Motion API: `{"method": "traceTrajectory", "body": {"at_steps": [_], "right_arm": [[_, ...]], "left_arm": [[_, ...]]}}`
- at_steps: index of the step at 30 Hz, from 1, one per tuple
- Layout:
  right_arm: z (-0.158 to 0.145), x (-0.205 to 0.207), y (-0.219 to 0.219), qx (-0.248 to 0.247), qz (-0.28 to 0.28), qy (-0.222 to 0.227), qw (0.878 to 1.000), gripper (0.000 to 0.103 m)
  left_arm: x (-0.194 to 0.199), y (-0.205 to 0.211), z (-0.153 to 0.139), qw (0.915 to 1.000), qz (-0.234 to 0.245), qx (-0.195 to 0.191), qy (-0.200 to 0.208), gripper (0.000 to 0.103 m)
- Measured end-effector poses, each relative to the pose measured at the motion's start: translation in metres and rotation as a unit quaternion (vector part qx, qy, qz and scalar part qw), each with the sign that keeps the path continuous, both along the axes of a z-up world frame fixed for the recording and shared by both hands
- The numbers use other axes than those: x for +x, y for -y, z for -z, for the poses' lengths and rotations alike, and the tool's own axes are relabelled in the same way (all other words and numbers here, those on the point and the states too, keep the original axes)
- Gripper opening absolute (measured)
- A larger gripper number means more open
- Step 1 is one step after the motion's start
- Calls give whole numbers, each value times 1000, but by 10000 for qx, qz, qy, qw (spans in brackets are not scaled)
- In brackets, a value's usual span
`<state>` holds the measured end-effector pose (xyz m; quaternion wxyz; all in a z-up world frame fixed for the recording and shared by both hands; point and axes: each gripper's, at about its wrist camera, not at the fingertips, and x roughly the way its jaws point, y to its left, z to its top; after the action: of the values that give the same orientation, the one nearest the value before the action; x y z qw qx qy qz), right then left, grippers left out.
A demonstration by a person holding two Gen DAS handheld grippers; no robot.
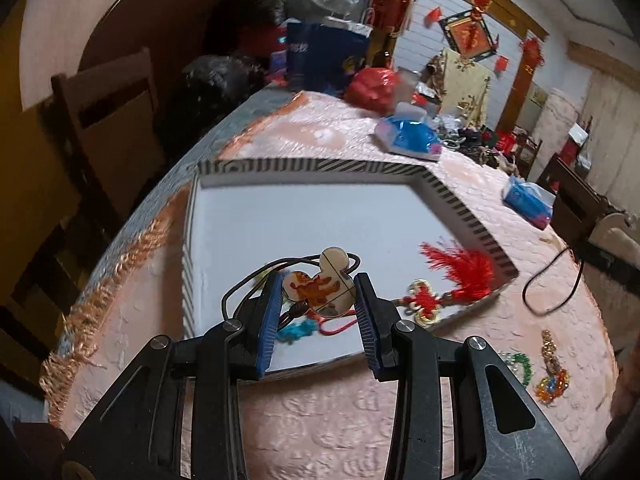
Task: Organize jewelry
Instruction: 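Lower the heart pendant into the tray with the left tool while the right tool lowers the gold chain in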
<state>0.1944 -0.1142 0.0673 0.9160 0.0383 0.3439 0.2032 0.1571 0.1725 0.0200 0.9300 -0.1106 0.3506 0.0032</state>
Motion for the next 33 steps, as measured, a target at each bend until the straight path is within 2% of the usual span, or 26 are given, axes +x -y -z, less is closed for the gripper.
{"method": "traceTrajectory", "body": {"at_steps": [5, 12, 16, 24, 33], "right_arm": [[-6, 17, -15, 52, -110, 67, 9999, 5], [-7, 27, -36, 153, -342, 148, 9992, 5], [-1, 36, -44, 320, -362, 17, 9988, 5], [34, 60, -56, 815, -366, -675, 9937, 5], [71, 67, -51, 654, -153, -1085, 9918, 5]], "left_arm": [[0, -8, 8, 9999, -40, -95, -59, 35], [6, -8, -1, 9999, -64, -49, 74, 35], [13, -7, 2, 9999, -165, -23, -26, 35], [19, -4, 26, 9986, -270, 79, -451, 35], [7, -4, 40, 9975, -357, 197, -579, 35]]}}
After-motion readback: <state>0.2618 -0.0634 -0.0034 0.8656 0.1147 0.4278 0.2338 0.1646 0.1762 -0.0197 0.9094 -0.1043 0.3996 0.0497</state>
